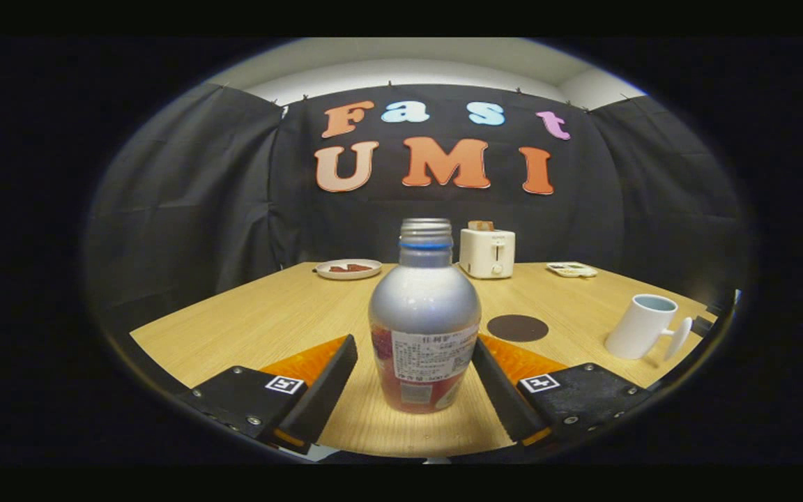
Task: Take the bottle from table, then pour the juice into the cup, finally place the bottle on the coaster
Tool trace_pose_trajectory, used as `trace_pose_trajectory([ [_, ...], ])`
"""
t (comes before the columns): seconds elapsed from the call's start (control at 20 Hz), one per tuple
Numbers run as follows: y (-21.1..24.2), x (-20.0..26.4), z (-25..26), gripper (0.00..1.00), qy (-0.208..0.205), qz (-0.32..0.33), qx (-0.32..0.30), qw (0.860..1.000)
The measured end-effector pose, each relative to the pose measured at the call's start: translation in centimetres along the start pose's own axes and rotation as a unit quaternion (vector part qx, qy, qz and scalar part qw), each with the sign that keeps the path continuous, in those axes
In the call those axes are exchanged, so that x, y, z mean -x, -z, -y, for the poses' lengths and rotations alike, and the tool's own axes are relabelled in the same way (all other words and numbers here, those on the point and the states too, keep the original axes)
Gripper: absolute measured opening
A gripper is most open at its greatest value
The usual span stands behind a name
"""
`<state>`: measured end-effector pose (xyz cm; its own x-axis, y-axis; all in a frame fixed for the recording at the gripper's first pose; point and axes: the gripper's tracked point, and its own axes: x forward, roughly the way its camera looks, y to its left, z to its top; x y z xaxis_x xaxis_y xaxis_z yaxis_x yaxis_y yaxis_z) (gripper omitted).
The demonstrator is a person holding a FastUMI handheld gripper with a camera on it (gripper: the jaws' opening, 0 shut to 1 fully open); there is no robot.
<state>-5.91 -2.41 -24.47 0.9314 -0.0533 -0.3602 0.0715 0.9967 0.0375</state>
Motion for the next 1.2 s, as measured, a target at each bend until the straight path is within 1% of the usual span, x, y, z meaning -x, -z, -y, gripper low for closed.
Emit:
trace_pose_trajectory([
  [0.25,1.6,-0.1,-0.1,0.95,-0.004,-0.005,-0.012,1.0],
  [0.4,1.7,-0.1,0.1,0.89,-0.005,-0.005,-0.02,1.0],
  [0.45,1.3,0.0,0.0,0.86,-0.007,0.002,-0.024,1.0],
  [0.5,1.1,-0.3,0.1,0.79,-0.008,0.001,-0.028,1.0],
  [0.7,0.0,-0.3,0.2,0.76,-0.01,0.006,-0.059,0.998],
  [0.85,-1.6,-0.7,0.6,0.76,-0.015,0.018,-0.094,0.995],
  [1.05,-3.2,-1.3,2.3,0.76,-0.01,0.022,-0.144,0.989],
  [1.2,-4.3,-2.0,3.4,0.76,-0.014,0.027,-0.199,0.979],
])
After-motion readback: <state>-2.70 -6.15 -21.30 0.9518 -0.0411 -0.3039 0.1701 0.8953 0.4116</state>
